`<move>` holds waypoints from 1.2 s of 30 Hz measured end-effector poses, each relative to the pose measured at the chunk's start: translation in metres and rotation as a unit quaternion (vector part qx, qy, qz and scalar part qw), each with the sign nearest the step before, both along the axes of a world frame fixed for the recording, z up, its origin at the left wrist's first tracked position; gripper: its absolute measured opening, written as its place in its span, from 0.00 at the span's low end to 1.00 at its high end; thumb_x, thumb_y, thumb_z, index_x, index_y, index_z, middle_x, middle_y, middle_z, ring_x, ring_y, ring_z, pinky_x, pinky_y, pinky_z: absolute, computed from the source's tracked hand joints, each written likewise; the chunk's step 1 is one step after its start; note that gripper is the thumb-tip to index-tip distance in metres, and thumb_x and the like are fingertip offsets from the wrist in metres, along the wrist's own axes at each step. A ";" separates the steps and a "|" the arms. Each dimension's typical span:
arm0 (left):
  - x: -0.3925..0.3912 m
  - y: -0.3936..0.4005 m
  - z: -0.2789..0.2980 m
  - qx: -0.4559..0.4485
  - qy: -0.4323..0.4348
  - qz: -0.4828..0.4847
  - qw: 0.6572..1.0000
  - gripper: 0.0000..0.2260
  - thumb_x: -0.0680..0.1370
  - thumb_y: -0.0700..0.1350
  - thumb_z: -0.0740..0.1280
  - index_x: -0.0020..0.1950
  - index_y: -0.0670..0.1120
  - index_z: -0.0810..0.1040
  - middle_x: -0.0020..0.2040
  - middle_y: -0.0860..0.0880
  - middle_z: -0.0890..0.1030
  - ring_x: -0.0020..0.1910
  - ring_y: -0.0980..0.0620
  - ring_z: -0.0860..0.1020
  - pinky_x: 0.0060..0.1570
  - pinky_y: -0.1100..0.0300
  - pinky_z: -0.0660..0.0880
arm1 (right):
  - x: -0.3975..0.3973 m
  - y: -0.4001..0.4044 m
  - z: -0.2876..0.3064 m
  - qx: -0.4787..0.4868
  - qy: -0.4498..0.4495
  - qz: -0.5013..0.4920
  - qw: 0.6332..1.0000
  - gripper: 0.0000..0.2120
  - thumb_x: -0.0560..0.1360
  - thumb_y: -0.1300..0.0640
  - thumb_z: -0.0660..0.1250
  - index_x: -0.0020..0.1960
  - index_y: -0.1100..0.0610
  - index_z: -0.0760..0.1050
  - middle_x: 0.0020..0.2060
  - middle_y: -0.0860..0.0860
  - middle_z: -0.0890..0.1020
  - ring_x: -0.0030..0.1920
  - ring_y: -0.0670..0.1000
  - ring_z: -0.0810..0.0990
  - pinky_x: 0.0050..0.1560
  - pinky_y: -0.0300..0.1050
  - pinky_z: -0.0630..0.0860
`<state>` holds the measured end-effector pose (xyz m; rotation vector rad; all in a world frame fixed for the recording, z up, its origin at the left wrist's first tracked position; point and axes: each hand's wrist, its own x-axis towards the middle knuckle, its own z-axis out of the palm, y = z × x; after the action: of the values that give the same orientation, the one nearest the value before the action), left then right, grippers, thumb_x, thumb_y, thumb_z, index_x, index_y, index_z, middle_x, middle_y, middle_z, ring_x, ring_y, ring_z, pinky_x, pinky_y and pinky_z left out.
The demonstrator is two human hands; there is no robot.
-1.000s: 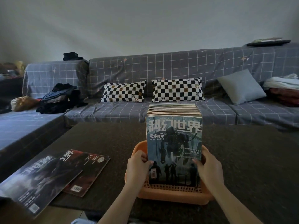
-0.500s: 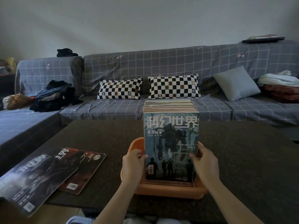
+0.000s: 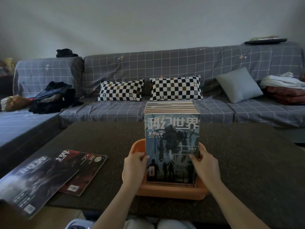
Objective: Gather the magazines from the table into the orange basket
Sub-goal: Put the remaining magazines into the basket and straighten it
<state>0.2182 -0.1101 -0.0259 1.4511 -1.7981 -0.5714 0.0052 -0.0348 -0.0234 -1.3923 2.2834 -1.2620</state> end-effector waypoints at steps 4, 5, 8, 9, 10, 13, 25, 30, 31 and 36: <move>0.005 0.006 0.006 -0.011 -0.018 0.028 0.999 0.03 0.78 0.52 0.65 0.48 0.57 0.79 0.37 0.61 0.80 0.30 0.66 0.76 0.30 0.72 0.68 | 0.001 0.005 -0.002 -0.075 -0.066 -0.050 0.994 0.28 0.72 0.55 0.72 0.68 0.57 0.67 0.59 0.53 0.77 0.53 0.49 0.76 0.48 0.39 0.71; 0.007 0.008 0.007 -0.014 -0.031 0.032 0.999 0.06 0.79 0.53 0.63 0.45 0.56 0.79 0.34 0.59 0.80 0.29 0.63 0.77 0.29 0.69 0.69 | 0.001 0.006 -0.002 -0.083 -0.067 -0.063 0.992 0.27 0.71 0.55 0.72 0.66 0.58 0.68 0.57 0.54 0.75 0.52 0.48 0.74 0.47 0.39 0.70; 0.012 0.013 0.010 -0.024 -0.058 0.037 0.997 0.12 0.81 0.52 0.60 0.38 0.54 0.75 0.29 0.54 0.78 0.26 0.59 0.76 0.27 0.66 0.69 | 0.008 0.009 0.001 -0.101 -0.057 -0.048 0.992 0.23 0.71 0.55 0.72 0.63 0.57 0.69 0.50 0.48 0.73 0.50 0.47 0.74 0.44 0.37 0.70; 0.013 0.015 0.011 -0.029 -0.066 0.032 0.997 0.12 0.81 0.52 0.59 0.38 0.54 0.74 0.29 0.53 0.78 0.26 0.59 0.76 0.27 0.66 0.69 | 0.011 0.010 0.002 -0.105 -0.050 -0.032 0.993 0.22 0.71 0.55 0.72 0.62 0.56 0.70 0.48 0.46 0.73 0.48 0.46 0.74 0.44 0.37 0.71; 0.014 0.017 0.011 -0.032 -0.072 0.027 0.997 0.12 0.81 0.52 0.59 0.38 0.55 0.74 0.29 0.53 0.78 0.26 0.59 0.77 0.27 0.66 0.69 | 0.015 0.011 0.005 -0.107 -0.040 -0.017 0.993 0.19 0.72 0.55 0.71 0.60 0.55 0.71 0.48 0.46 0.73 0.46 0.44 0.75 0.44 0.36 0.72; 0.018 0.023 0.012 -0.032 -0.071 0.016 0.997 0.11 0.81 0.52 0.59 0.40 0.55 0.75 0.29 0.53 0.78 0.27 0.59 0.77 0.27 0.66 0.72 | 0.032 0.013 0.012 -0.113 -0.010 0.037 0.993 0.10 0.72 0.54 0.71 0.52 0.53 0.74 0.42 0.44 0.76 0.39 0.40 0.76 0.38 0.31 0.73; 0.085 0.027 0.024 -0.058 0.032 0.068 0.996 0.08 0.80 0.51 0.62 0.53 0.53 0.80 0.33 0.60 0.77 0.33 0.69 0.76 0.28 0.73 0.68 | 0.132 -0.024 0.024 -0.053 -0.076 0.239 0.967 0.05 0.74 0.50 0.67 0.50 0.43 0.75 0.42 0.40 0.79 0.43 0.37 0.77 0.40 0.29 0.72; 0.137 0.020 0.014 -0.056 0.053 0.117 0.990 0.10 0.80 0.51 0.62 0.56 0.51 0.80 0.41 0.62 0.77 0.37 0.71 0.73 0.35 0.77 0.68 | 0.188 -0.049 0.020 -0.023 -0.111 0.293 0.949 0.07 0.75 0.50 0.66 0.52 0.44 0.75 0.41 0.40 0.79 0.40 0.37 0.77 0.36 0.29 0.71; 0.147 0.017 0.011 -0.047 0.058 0.130 0.989 0.10 0.80 0.51 0.62 0.56 0.51 0.80 0.44 0.60 0.79 0.39 0.68 0.74 0.35 0.75 0.67 | 0.200 -0.054 0.017 -0.011 -0.112 0.305 0.946 0.07 0.75 0.50 0.66 0.53 0.44 0.75 0.41 0.40 0.79 0.41 0.38 0.78 0.38 0.30 0.73; 0.198 0.004 -0.013 0.004 0.082 0.206 0.975 0.10 0.80 0.48 0.62 0.57 0.49 0.79 0.53 0.50 0.81 0.51 0.53 0.77 0.51 0.56 0.74 | 0.261 -0.086 -0.001 0.056 -0.115 0.342 0.931 0.09 0.75 0.50 0.66 0.55 0.46 0.76 0.42 0.40 0.78 0.46 0.41 0.77 0.51 0.44 0.79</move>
<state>0.4164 -0.1065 -0.0390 1.6713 -1.3169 -0.4659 0.2665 -0.1205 -0.0245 -1.6761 1.4759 -0.9739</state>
